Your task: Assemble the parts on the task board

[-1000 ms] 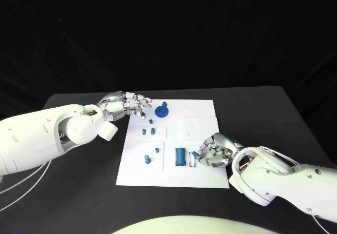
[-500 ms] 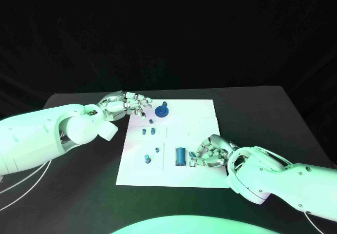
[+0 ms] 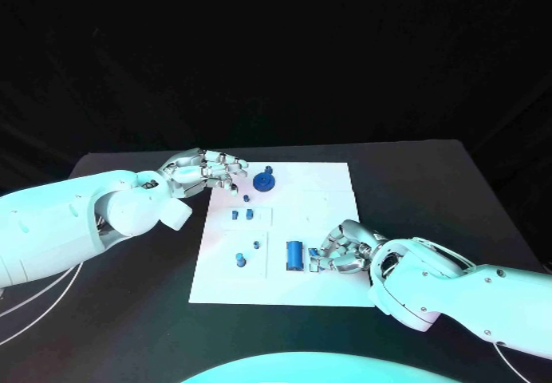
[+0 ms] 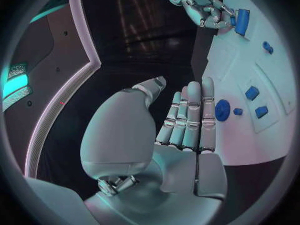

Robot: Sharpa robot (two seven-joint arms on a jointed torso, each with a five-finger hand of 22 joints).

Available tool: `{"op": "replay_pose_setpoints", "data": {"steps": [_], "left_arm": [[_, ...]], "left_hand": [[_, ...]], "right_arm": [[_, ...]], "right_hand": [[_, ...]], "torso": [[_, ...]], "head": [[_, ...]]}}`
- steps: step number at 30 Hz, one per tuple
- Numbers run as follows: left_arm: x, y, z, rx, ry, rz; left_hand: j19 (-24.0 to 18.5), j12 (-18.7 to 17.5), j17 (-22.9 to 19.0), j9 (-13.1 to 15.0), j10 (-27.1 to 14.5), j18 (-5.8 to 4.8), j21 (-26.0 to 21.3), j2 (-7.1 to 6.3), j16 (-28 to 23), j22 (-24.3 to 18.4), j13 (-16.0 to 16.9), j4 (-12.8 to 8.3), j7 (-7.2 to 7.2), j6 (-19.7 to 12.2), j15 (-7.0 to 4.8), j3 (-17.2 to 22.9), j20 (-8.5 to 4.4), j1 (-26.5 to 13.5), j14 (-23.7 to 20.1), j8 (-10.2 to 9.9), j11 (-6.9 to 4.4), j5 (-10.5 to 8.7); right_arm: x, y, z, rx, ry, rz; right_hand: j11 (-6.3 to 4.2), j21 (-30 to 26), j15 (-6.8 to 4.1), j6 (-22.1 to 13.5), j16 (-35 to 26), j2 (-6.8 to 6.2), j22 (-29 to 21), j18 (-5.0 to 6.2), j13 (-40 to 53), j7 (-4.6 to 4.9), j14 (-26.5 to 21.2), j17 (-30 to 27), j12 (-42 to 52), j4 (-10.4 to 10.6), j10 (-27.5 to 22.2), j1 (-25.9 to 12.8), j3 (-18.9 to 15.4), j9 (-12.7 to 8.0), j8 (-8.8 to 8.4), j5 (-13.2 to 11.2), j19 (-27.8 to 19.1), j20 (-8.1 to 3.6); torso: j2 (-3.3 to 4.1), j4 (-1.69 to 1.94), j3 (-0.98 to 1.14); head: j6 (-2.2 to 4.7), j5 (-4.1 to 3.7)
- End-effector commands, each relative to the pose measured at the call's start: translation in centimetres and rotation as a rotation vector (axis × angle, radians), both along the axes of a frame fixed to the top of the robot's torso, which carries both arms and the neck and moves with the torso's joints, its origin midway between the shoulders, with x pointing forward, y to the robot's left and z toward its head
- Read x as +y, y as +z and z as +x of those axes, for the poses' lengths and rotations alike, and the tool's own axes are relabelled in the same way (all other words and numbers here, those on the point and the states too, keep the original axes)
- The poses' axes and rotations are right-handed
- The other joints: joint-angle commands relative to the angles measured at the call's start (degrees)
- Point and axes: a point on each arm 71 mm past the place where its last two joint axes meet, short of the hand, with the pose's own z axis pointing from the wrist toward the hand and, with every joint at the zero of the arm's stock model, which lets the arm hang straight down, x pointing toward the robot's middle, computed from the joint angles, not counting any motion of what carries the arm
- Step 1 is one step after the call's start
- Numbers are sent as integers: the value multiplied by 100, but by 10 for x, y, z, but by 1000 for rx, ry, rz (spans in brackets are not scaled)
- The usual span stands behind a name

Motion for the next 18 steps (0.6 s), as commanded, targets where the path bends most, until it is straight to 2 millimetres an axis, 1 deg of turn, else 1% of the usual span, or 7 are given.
{"op": "replay_pose_setpoints", "data": {"steps": [1, 4, 9, 18], "left_arm": [[-2, 1, -1, -2, -21, -7], [-2, 1, -1, -2, -21, -6], [-2, 0, -1, -1, -21, -6], [-2, 0, -1, 2, -23, -3]], "left_hand": [[37, 37, -7, -9, -44, 29, -17, 18, -12, -7, -8, 1, -8, -40, 3, -45, -7, 41, -45, 29, 7, 17], [37, 37, -7, -9, -44, 29, -17, 18, -12, -7, -8, 1, -8, -40, 3, -45, -7, 41, -45, 29, 7, 17], [37, 37, -7, -9, -44, 29, -17, 18, -12, -7, -8, 1, -8, -40, 3, -45, -7, 41, -45, 29, 7, 17], [41, 38, -8, -12, -54, 28, -25, 19, -12, -13, -10, 10, -6, -44, 5, -55, -6, 41, -47, 32, 9, 16]], "right_arm": [[4, -2, -3, 16, 24, -4], [5, -2, -3, 10, 26, 3], [6, -1, -4, 6, 28, 7], [7, -1, -4, 2, 35, 11]], "right_hand": [[-42, 13, -53, 114, 31, 15, 1502, -79, 1325, -51, 546, 1225, 23, 2, 449, -83, 51, 12, 36, -16, 596, -30], [-47, 24, -58, 125, 39, 34, 1505, -82, 1329, -57, 550, 1241, 30, 4, 453, -121, 60, 21, 52, -15, 599, -33], [-57, 24, -67, 133, 47, 75, 1505, -82, 1336, -67, 553, 1256, 40, 8, 458, -249, 81, 43, 88, -12, 599, -42], [-64, 24, -73, 138, 63, 166, 1505, -82, 1362, -75, 560, 1287, 82, 11, 479, -483, 123, 71, 134, -6, 599, -50]], "torso": [[5, 2, 4], [6, 5, 4], [1, 3, -3], [3, 0, 0]], "head": [[6, -6], [2, -1], [2, 3], [-2, 8]]}}
